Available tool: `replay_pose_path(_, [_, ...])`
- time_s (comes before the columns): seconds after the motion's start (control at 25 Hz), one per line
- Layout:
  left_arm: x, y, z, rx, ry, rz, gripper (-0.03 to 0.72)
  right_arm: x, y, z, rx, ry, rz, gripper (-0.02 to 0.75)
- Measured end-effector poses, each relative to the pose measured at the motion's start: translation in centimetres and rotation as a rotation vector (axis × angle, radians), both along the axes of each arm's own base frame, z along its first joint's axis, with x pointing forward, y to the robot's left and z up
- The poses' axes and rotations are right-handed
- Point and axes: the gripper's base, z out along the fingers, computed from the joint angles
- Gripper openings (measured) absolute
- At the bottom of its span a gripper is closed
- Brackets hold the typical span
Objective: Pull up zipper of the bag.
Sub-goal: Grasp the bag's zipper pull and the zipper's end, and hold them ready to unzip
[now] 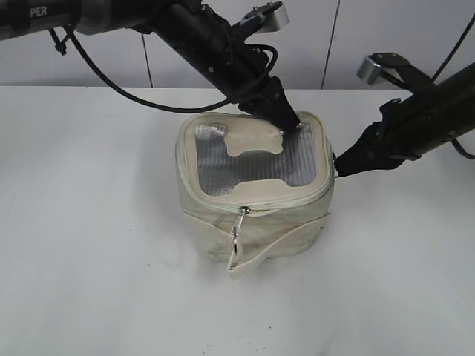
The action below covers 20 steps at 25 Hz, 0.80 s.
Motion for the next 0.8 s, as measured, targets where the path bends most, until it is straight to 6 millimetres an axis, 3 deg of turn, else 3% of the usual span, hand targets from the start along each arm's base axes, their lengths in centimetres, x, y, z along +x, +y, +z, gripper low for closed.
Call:
replay_pose_path(0.28, [0.1, -0.1, 0.0, 0.004, 0.011, 0.037, 0.041, -1.8, -0.6, 2.9, -0.057, 0.049, -0.016, 0.005])
replay_pose_path(0.6, [0.2, -0.2, 0.0, 0.005, 0.008, 0.048, 0.042, -3.1, -0.4, 2.9, -0.063, 0.178, 0.024, 0.005])
replay_pose_path(0.8, [0.2, -0.2, 0.0, 0.006, 0.011, 0.060, 0.041, -3.6, 0.9, 2.8, -0.074, 0.192, 0.070, 0.005])
